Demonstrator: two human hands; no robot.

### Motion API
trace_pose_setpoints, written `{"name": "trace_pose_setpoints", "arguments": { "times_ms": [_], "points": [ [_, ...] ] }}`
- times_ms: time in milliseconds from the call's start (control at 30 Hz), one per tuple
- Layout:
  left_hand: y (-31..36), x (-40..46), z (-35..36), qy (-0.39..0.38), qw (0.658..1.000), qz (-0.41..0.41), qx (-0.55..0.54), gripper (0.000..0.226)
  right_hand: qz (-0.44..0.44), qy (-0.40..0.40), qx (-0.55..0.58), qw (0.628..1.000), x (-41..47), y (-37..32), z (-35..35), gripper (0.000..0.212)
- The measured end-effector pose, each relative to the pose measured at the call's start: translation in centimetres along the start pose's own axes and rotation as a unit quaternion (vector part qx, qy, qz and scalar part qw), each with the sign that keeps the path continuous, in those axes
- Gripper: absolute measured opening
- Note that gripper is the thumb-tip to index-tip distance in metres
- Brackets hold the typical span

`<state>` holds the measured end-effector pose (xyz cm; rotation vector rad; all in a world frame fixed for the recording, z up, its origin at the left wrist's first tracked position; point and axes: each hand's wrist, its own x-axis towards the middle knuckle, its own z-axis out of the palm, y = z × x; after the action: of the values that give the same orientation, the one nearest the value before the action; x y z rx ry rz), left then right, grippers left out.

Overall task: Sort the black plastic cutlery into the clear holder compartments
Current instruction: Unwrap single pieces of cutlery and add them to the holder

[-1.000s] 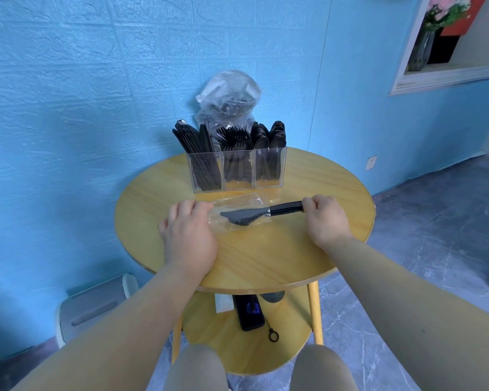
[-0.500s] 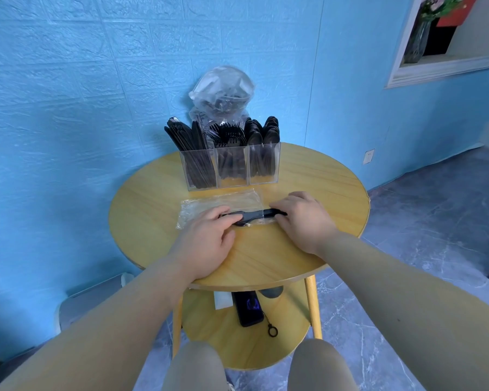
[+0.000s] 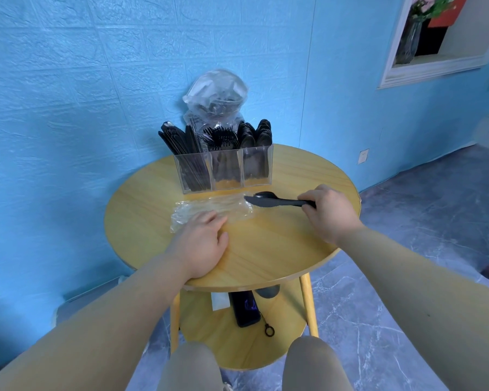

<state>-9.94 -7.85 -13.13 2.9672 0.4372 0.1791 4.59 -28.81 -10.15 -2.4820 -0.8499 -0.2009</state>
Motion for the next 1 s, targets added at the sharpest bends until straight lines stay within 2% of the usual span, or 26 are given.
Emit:
{"name": "trace_pose_setpoints", "arguments": {
  "times_ms": [100, 167, 233, 267, 333, 400, 467, 567, 633, 767, 867, 1000],
  "points": [
    [0.3, 0.1, -0.8, -0.013, 0.998, 0.000, 0.058, 0.051, 0.028, 0.032, 0.040, 0.998, -0.2, -0.2, -1.4, 0.027],
    [1.1, 0.8, -2.1, 0.042, 0.998, -0.008, 0.039, 0.054, 0.026, 0.039, 0.077, 0.996, -0.4, -0.8, -2.0, 0.024],
    [2.6, 1.9, -4.1, 0.109, 0.985, -0.045, -0.125, 0.055, 0.019, 0.037, 0.121, 0.992, -0.4, -1.7, -2.4, 0.021],
    [3.5, 2.4, -5.2, 0.124, 0.963, -0.063, -0.231, 0.051, 0.014, 0.033, 0.147, 0.989, -0.4, -2.2, -2.5, 0.019],
    [5.1, 3.1, -7.2, 0.127, 0.900, -0.079, -0.410, 0.027, 0.005, 0.021, 0.197, 0.980, -0.4, -3.4, -2.6, 0.016],
    [6.0, 3.4, -8.3, 0.132, 0.851, -0.090, -0.500, 0.010, -0.004, 0.003, 0.233, 0.972, -0.3, -4.4, -2.6, 0.021],
    [6.2, 3.6, -9.0, 0.147, 0.833, -0.095, -0.524, 0.005, -0.005, -0.030, 0.251, 0.968, -0.2, -5.0, -2.8, 0.021],
    [6.0, 3.4, -9.7, 0.162, 0.859, -0.069, -0.481, 0.008, 0.004, -0.090, 0.286, 0.954, 0.1, -5.6, -3.2, 0.008],
    [5.9, 3.3, -10.0, 0.162, 0.875, -0.053, -0.453, 0.011, -0.001, -0.109, 0.306, 0.946, 0.2, -6.3, -3.7, 0.010],
    [6.0, 3.3, -10.1, 0.146, 0.901, -0.024, -0.407, 0.008, -0.049, -0.069, 0.341, 0.936, 1.1, -8.4, -4.3, 0.021],
    [6.1, 3.5, -10.2, 0.148, 0.905, -0.010, -0.398, 0.011, -0.069, -0.033, 0.323, 0.943, 2.0, -9.3, -4.3, 0.027],
    [5.7, 3.9, -10.6, 0.146, 0.905, 0.000, -0.399, 0.015, -0.063, -0.007, 0.319, 0.946, 2.5, -9.6, -4.7, 0.020]
  ]
}}
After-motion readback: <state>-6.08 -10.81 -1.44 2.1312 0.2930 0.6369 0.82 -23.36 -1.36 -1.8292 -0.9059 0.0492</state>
